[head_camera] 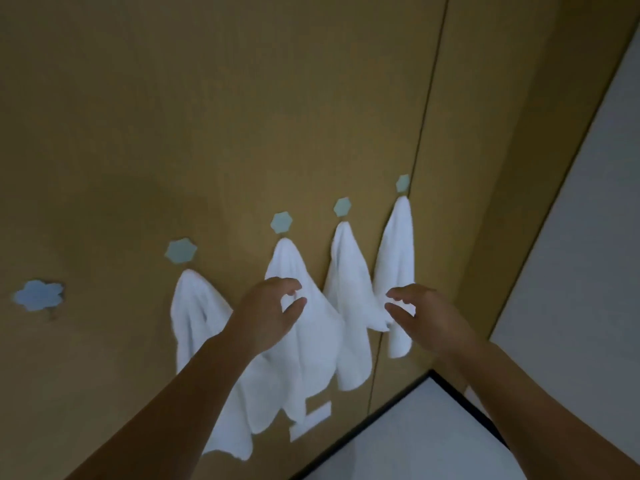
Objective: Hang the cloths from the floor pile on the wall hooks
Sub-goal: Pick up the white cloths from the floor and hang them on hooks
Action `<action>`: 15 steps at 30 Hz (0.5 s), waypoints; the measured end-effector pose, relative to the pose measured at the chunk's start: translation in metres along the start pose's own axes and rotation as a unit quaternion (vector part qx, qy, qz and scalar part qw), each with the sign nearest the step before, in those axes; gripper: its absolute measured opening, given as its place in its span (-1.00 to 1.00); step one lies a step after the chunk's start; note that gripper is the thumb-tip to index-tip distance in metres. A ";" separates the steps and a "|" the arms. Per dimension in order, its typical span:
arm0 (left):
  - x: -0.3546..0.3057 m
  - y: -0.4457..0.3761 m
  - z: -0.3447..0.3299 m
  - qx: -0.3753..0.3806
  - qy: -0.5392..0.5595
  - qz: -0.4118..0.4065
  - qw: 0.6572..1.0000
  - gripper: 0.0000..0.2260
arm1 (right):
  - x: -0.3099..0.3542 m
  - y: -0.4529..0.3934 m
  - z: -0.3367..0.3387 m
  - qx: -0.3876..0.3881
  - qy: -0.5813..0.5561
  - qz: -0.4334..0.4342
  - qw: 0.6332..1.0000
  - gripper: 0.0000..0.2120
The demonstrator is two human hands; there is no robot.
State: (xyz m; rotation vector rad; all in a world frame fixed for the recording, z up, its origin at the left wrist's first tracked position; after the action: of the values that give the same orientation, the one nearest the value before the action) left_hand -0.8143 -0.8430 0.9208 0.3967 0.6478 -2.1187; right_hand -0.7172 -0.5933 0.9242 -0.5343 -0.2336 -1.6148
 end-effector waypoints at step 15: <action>-0.238 0.060 -0.210 0.230 0.102 -0.160 0.954 -0.70 | -0.197 0.326 0.100 -0.099 0.006 -0.330 0.939 -0.61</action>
State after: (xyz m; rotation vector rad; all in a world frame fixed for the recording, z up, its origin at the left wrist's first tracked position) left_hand -0.6182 -0.5968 0.8492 0.8234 0.3383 -2.5652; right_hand -0.3716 -0.4143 0.8656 -0.6404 -0.2579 -2.3130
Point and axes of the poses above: each hand's wrist, its own y-axis away from the middle knuckle, its own z-axis out of the back of the hand, x = y × z, the point moved 2 cm from there along -y, towards the middle knuckle, and after that the axes turned 6 degrees about x, right-handed, at the moved point
